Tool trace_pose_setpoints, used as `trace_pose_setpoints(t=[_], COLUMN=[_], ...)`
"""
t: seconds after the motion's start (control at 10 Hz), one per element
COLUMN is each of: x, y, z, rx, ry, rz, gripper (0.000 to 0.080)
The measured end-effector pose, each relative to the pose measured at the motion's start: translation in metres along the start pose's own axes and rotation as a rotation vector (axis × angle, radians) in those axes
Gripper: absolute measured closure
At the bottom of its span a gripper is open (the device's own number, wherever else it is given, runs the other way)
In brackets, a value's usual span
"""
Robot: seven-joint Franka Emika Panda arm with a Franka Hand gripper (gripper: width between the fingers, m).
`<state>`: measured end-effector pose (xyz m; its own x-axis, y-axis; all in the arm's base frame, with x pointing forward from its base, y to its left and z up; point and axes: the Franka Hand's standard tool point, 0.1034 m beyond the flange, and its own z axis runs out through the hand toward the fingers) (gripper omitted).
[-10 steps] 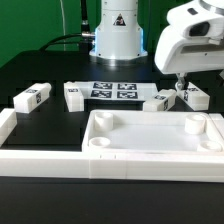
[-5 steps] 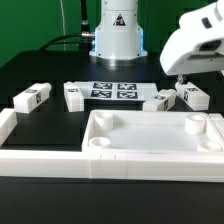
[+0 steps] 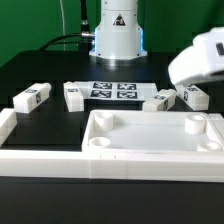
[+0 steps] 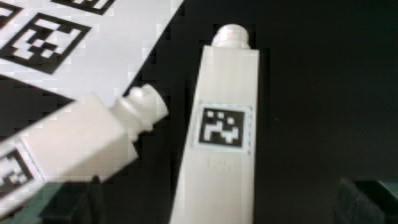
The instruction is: Assemble desk
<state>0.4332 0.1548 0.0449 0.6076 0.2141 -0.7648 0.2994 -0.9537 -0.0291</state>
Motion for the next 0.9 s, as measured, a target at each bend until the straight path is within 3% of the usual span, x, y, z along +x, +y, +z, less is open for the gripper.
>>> trace_pose_setpoints(t=[0.2, 0.6, 0.7, 0.9], x=[0.0, 0.004, 0.0, 0.009], y=[0.0, 0.002, 0.002, 0.001], z=[0.001, 0.017, 0.021, 0.022], rx=[0.0, -0.006, -0.006, -0.003], ry=[0.0, -0.03, -0.088, -0.08], rz=[0.0, 0.018, 0.022, 0.019], gripper=[0.015, 0.015, 0.015, 0.015])
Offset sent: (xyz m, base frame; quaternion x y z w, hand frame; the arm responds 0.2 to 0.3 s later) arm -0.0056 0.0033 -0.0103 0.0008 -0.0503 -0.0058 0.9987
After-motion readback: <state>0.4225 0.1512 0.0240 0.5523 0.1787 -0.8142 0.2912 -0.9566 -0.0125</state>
